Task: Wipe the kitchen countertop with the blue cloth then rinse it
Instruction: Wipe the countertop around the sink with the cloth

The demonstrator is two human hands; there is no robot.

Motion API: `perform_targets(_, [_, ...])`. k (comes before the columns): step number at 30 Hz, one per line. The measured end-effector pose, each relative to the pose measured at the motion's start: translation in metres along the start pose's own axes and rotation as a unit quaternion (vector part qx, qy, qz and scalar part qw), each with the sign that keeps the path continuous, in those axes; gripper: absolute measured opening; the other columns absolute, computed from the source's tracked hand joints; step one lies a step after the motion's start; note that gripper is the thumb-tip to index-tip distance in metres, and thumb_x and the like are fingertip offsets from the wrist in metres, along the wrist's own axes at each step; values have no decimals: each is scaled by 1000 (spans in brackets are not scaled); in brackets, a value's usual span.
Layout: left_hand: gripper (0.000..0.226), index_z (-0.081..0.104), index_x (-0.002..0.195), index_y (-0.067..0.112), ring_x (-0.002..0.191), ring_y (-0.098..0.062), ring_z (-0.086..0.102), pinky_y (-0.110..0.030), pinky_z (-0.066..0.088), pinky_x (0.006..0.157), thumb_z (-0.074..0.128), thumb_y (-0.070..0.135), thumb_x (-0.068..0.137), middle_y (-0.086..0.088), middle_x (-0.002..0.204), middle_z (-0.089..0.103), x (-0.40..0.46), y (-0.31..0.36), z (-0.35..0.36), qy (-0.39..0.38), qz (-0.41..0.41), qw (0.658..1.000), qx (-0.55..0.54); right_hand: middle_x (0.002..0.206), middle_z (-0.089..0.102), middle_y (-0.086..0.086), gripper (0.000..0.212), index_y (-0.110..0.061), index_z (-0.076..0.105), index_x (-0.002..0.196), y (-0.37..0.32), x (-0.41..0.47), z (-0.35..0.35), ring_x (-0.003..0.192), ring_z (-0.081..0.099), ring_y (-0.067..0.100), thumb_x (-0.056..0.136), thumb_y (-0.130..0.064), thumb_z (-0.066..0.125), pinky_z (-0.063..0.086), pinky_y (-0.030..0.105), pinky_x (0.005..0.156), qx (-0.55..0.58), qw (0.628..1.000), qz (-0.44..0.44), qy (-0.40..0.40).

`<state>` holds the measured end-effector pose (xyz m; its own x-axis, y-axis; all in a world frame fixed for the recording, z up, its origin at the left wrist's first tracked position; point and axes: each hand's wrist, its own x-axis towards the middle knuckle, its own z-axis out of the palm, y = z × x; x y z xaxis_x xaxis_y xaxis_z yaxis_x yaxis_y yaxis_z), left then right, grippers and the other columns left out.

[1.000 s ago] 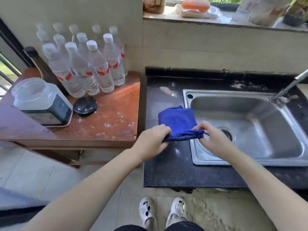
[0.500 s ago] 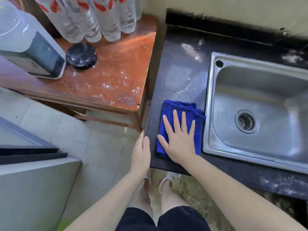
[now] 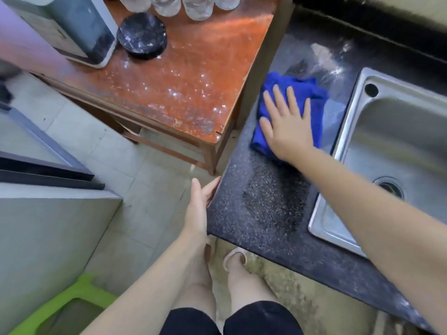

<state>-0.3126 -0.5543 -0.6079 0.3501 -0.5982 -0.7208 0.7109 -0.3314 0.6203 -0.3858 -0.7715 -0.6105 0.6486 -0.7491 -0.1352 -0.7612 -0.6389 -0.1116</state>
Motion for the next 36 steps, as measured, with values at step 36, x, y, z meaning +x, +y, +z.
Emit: perform_targets(36, [57, 37, 140, 10, 135, -17, 33, -28, 24, 111, 25, 36, 91, -4, 147, 37, 95, 49, 125, 78, 392, 768, 501, 157, 17, -4, 63, -29, 21, 148, 96, 81, -27, 145, 11, 21, 90, -52, 12, 8, 55, 114, -41, 992, -113, -46])
